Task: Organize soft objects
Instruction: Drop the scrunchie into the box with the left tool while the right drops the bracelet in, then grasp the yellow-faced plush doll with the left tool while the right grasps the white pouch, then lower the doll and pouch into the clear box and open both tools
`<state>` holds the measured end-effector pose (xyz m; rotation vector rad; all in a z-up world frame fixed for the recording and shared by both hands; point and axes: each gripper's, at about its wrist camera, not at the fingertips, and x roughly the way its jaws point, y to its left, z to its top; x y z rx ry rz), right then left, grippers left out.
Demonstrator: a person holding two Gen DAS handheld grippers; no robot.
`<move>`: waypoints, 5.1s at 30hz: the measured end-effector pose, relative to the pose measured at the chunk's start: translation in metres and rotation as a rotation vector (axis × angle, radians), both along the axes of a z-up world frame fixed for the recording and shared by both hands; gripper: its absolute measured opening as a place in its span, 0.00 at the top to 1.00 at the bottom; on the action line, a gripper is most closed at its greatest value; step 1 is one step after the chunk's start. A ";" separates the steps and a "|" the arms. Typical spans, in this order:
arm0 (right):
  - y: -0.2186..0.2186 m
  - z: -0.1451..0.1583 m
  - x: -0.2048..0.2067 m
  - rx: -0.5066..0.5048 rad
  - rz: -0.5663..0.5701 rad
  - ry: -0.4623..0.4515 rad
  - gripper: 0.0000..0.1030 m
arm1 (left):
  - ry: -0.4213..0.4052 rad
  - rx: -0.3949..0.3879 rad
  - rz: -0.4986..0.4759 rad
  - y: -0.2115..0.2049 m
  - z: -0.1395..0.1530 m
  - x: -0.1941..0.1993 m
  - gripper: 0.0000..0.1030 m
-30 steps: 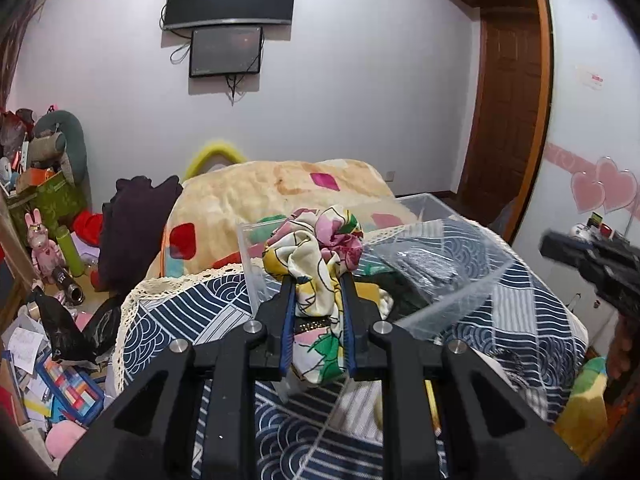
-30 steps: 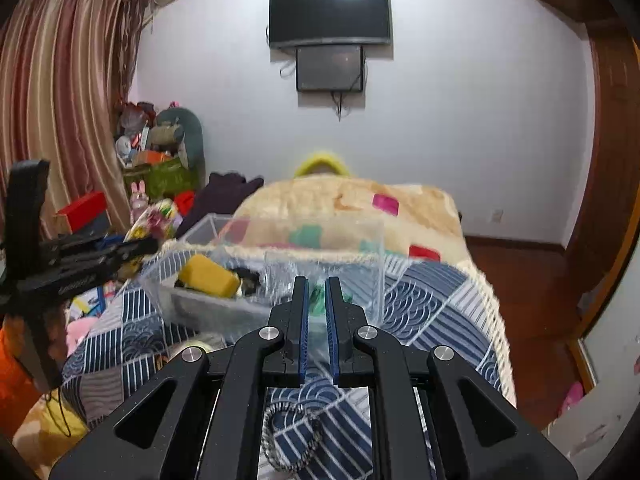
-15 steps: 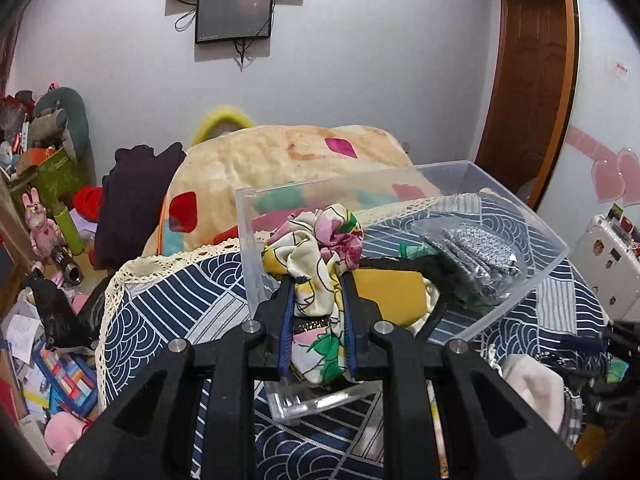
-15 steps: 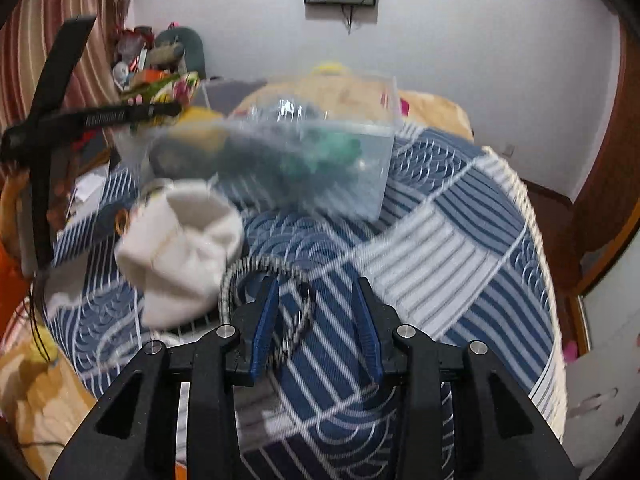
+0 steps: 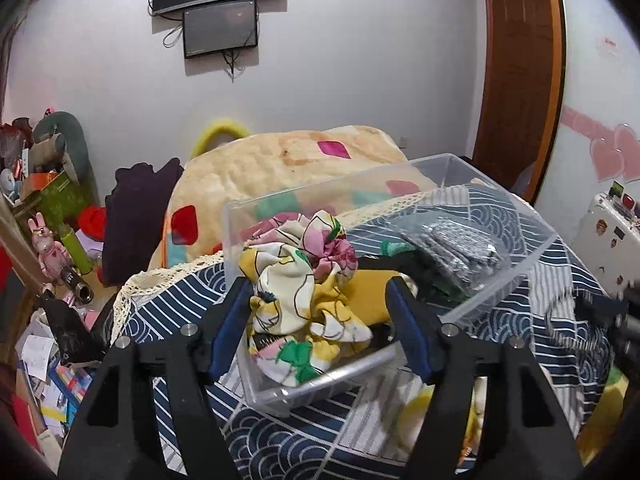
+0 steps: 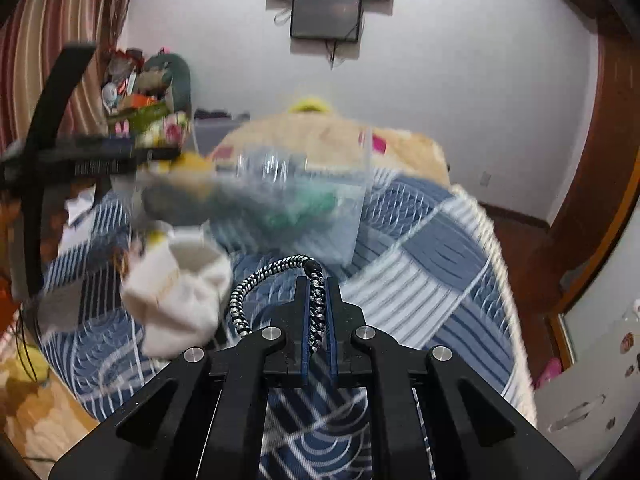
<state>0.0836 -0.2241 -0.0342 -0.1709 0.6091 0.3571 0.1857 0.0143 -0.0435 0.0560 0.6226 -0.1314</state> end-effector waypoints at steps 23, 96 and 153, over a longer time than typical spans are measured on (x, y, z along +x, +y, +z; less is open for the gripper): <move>0.045 0.022 0.092 0.017 -0.054 0.009 0.94 | -0.059 -0.102 0.021 0.010 0.013 -0.054 0.14; 0.002 0.012 0.003 0.182 0.048 0.023 0.79 | 0.041 -0.152 -0.084 -0.041 -0.034 -0.080 0.57; 0.040 0.066 0.017 0.166 0.123 -0.131 0.52 | -0.182 -0.166 0.034 0.011 0.041 -0.102 0.43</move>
